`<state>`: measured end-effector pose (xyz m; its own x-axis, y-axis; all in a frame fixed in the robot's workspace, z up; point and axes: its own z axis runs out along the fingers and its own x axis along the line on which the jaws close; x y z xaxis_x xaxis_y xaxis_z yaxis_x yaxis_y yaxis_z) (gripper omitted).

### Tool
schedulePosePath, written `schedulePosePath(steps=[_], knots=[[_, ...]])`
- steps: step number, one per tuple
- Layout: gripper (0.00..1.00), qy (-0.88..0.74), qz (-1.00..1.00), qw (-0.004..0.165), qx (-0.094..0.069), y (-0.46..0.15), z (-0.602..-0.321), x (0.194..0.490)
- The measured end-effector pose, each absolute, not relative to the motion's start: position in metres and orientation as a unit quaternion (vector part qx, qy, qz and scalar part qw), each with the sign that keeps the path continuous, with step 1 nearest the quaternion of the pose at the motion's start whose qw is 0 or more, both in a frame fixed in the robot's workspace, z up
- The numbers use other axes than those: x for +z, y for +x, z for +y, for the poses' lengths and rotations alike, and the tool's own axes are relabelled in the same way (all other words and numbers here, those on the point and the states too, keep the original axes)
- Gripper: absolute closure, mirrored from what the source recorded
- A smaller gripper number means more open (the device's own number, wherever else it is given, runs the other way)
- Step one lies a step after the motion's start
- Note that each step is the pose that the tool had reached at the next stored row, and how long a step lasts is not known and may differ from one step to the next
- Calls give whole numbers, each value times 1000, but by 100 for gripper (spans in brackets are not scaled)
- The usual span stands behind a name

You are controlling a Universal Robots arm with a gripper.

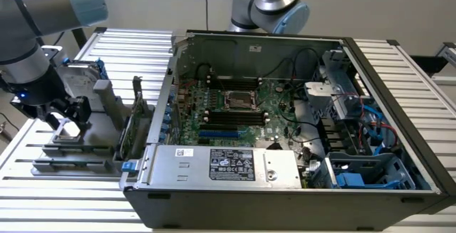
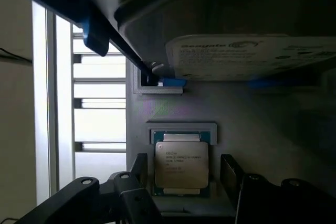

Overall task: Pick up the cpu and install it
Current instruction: 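Pick up the cpu and move it towards the insertion slot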

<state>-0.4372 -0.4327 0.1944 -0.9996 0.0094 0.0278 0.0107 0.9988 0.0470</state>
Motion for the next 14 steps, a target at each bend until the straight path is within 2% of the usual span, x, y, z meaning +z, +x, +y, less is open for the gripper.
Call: schedulePosePath(steps=[14], knots=[[33, -5, -1000, 18, -25, -436, -437, 189]])
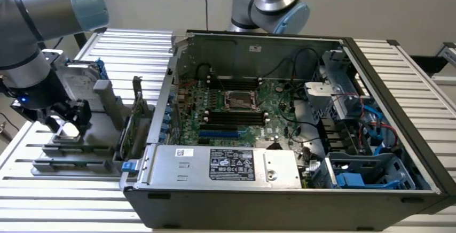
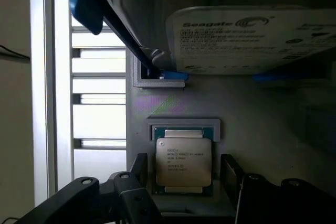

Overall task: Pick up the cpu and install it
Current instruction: 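Pick up the cpu and move it towards the insertion slot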

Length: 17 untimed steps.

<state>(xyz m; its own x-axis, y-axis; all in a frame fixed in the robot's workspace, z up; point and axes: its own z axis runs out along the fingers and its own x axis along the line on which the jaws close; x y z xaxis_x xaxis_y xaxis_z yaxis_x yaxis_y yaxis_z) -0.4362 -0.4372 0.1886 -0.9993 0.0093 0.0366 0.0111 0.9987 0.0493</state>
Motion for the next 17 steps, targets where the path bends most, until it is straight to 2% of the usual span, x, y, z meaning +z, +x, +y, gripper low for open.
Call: schedulePosePath(steps=[10, 13, 14, 17], knots=[[33, -5, -999, 18, -26, -436, -437, 187], [35, -5, -999, 19, -26, -436, -437, 186], [42, -5, -999, 19, -26, -436, -437, 186], [42, -5, -999, 19, -27, -436, -437, 186]])
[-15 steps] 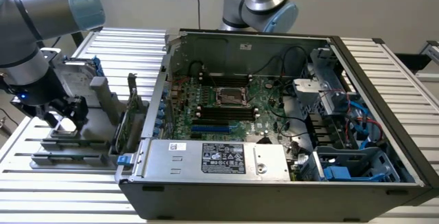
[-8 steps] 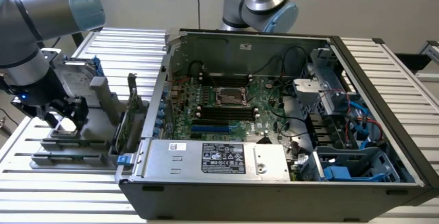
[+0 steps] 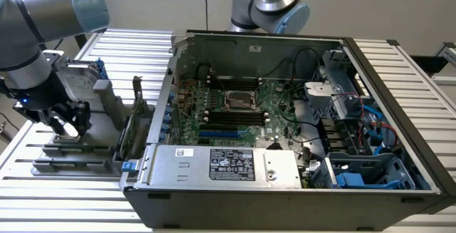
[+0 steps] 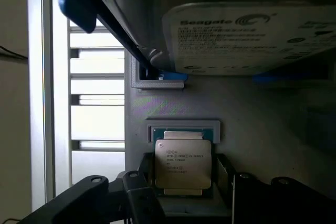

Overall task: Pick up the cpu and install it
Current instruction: 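Pick up the cpu and move it towards the insertion slot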

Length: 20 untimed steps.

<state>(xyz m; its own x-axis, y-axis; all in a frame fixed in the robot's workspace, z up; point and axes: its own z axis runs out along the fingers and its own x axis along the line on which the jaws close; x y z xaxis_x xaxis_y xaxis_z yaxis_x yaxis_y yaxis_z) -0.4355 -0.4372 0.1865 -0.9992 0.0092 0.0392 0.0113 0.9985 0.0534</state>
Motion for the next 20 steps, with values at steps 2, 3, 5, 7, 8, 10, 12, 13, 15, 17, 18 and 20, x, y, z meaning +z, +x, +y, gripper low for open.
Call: schedulePosePath(steps=[2, 3, 5, 7, 8, 10, 12, 13, 15, 17, 18, 20], knots=[[44, -5, -999, 20, -27, -435, -437, 187], [44, -5, -999, 20, -28, -435, -437, 187], [46, -5, -999, 21, -28, -435, -437, 187], [46, -5, -999, 21, -29, -435, -437, 186], [46, -5, -999, 21, -30, -435, -437, 187], [46, -5, -999, 22, -31, -435, -437, 187], [46, -5, -999, 22, -33, -435, -437, 187], [46, -5, -999, 22, -33, -435, -437, 187], [46, -5, -999, 23, -35, -435, -437, 188], [46, -5, -999, 23, -36, -435, -437, 189], [46, -5, -999, 23, -37, -435, -437, 190], [46, -5, -999, 23, -38, -435, -437, 192]])
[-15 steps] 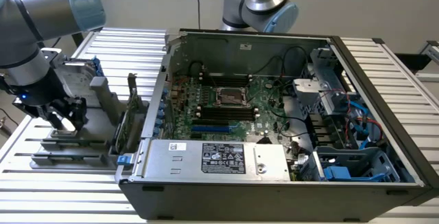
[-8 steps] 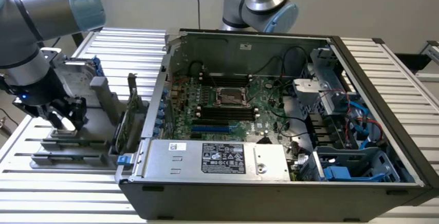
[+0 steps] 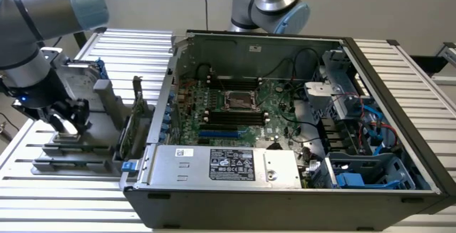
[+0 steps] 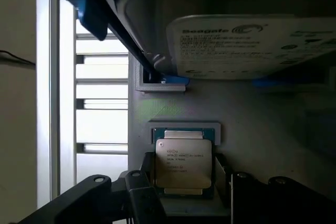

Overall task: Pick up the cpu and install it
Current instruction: 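Pick up the cpu and move it towards the insertion slot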

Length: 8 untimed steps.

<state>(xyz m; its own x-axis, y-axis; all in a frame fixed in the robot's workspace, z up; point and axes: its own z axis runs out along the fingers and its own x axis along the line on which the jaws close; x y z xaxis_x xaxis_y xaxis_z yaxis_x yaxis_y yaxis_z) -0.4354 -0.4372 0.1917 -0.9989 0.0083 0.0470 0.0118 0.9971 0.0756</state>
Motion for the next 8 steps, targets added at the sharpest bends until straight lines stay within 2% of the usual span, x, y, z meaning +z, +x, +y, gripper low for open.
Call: schedulePosePath(steps=[8], knots=[[46, -5, -999, 24, -41, -435, -437, 211]])
